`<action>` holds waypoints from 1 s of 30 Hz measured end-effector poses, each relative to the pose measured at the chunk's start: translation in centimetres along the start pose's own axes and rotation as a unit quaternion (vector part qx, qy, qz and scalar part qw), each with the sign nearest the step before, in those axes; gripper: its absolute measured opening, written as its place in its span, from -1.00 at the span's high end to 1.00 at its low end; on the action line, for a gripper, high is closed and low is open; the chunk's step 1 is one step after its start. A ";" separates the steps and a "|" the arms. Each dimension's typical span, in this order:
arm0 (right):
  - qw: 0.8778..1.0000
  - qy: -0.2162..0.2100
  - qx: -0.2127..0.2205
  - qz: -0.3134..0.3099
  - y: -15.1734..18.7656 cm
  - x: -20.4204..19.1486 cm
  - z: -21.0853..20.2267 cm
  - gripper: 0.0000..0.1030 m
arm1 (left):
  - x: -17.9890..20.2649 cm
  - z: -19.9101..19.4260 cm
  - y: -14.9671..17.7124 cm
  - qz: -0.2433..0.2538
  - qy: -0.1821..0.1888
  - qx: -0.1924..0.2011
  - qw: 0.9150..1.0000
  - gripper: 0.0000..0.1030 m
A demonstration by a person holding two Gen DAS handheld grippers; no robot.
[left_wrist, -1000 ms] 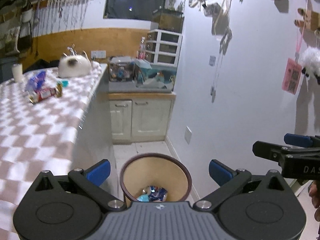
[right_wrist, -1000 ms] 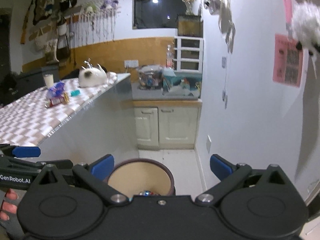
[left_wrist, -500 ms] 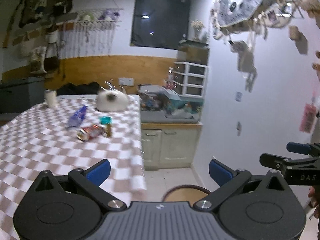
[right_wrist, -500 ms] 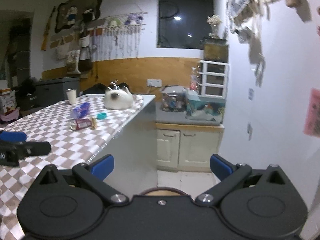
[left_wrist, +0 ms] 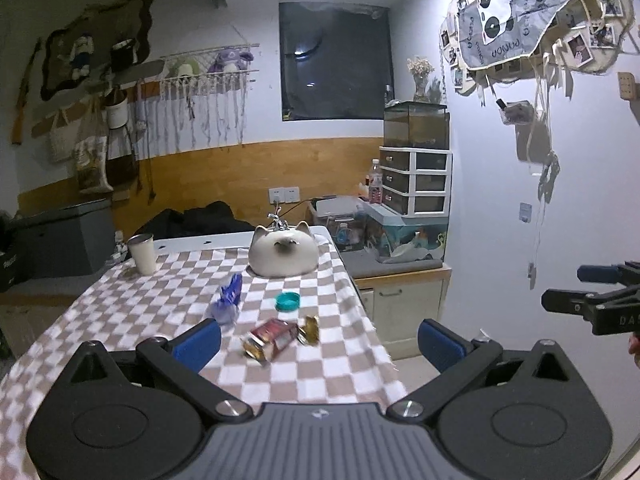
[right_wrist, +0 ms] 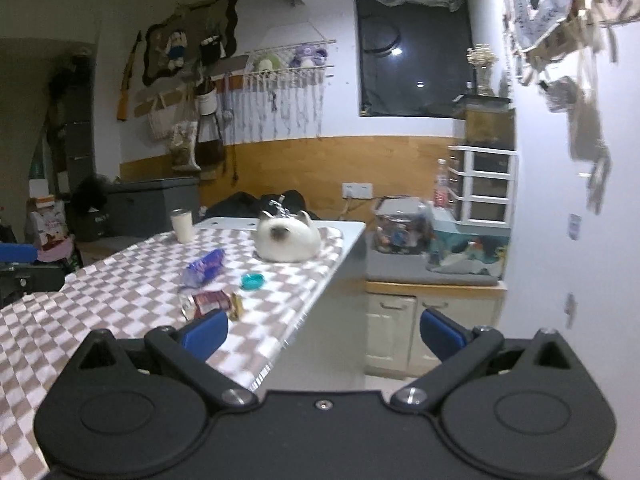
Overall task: Collect trash
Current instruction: 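Raise both open tools from the wastebasket back toward the table, then grasp the red snack box with the left tool while the right tool grasps the gold wrapper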
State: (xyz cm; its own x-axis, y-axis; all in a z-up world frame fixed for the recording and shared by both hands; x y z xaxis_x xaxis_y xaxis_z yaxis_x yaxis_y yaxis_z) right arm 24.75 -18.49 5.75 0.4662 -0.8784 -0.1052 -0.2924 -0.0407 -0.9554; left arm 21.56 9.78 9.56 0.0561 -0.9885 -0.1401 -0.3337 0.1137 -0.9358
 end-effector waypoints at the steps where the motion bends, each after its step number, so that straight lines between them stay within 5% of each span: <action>1: 1.000 -0.003 0.000 -0.002 -0.4 -0.1 0.9 -1.00 | -0.5 0.8 -0.4 0.005 0.000 0.000 1.000 -1.00; 8: 0.999 -0.032 0.015 0.026 -3.3 0.0 7.2 -1.00 | -3.5 9.3 -2.8 0.008 0.006 -0.021 1.000 -1.00; 14: 0.999 -0.021 -0.015 0.021 -5.0 -0.1 12.4 -1.00 | -3.7 17.4 -3.4 0.031 0.013 -0.044 0.998 -1.00; 24: 0.998 -0.052 -0.032 0.008 -4.4 -0.8 20.2 -1.00 | -3.3 27.7 1.3 0.013 0.040 -0.097 0.994 -1.00; 30: 0.998 -0.036 -0.043 0.040 -3.1 -1.3 25.4 -1.00 | -3.1 29.8 3.0 0.074 0.028 -0.108 0.991 -1.00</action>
State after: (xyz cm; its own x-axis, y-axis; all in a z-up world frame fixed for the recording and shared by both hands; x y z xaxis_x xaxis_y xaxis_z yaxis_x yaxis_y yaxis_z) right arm 46.26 -5.17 1.79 0.4973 -0.8436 -0.2025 -0.3995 -0.0155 -0.9166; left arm 48.42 16.19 -2.47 -0.0595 -0.9670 -0.2476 -0.5288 0.2409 -0.8138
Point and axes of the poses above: each gripper's, at about its wrist camera, not at the fingertips, and z roughly the way its jaws point, x to its right, y to its underside, the point moved 2 cm from there along z, roughly the way its jaws point, and after that the axes turned 11 degrees about -y, right-handed, at the moved point
